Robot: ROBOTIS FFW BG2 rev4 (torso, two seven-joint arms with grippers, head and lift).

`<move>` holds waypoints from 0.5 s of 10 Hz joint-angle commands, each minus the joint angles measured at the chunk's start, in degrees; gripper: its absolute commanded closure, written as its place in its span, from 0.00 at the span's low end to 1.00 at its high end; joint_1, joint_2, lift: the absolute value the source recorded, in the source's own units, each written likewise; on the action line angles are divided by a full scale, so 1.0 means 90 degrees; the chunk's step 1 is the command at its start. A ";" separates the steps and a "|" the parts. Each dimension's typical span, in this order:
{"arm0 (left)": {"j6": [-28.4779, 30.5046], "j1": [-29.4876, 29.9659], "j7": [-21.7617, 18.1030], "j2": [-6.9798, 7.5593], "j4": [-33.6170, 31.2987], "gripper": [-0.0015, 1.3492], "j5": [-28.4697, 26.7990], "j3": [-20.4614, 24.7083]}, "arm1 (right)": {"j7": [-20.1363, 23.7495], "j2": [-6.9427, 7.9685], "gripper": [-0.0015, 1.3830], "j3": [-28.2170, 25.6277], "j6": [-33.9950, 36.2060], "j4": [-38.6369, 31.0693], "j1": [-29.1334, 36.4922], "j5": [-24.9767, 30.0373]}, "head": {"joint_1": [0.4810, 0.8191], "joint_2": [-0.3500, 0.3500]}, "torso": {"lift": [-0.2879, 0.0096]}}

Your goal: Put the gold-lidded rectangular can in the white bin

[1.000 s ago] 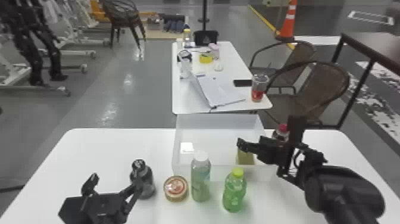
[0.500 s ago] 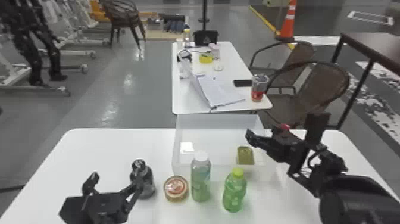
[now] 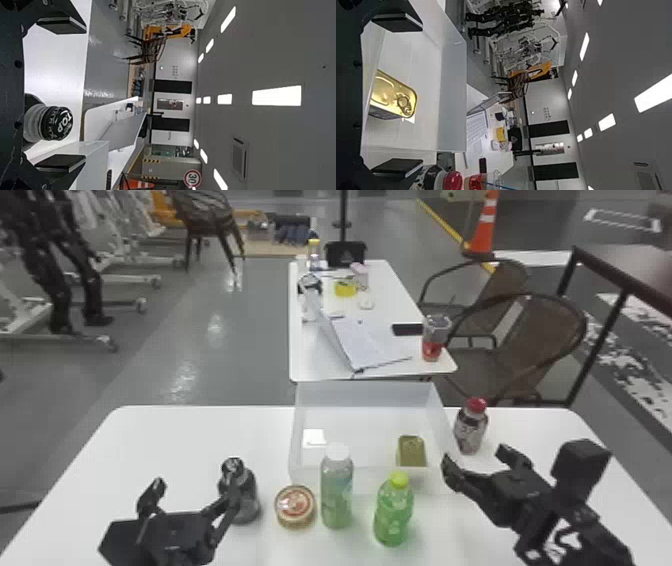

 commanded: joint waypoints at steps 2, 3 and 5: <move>-0.0020 0.0005 0.0000 0.0003 -0.0010 0.12 -0.0032 0.0009 | -0.0151 0.0160 0.07 -0.0026 -0.0712 -0.0235 0.0668 0.0057 | 0.20 0.50 | 0.63; -0.0010 0.0005 0.0000 0.0003 -0.0010 0.12 -0.0042 0.0009 | -0.0317 0.0160 0.08 -0.0026 -0.1044 -0.0303 0.0913 0.0135 | 0.20 0.50 | 0.63; 0.0009 0.0005 0.0000 -0.0006 -0.0020 0.12 -0.0198 -0.0011 | -0.0678 0.0326 0.08 -0.0006 -0.1415 -0.0372 0.1342 0.0175 | 0.20 0.50 | 0.63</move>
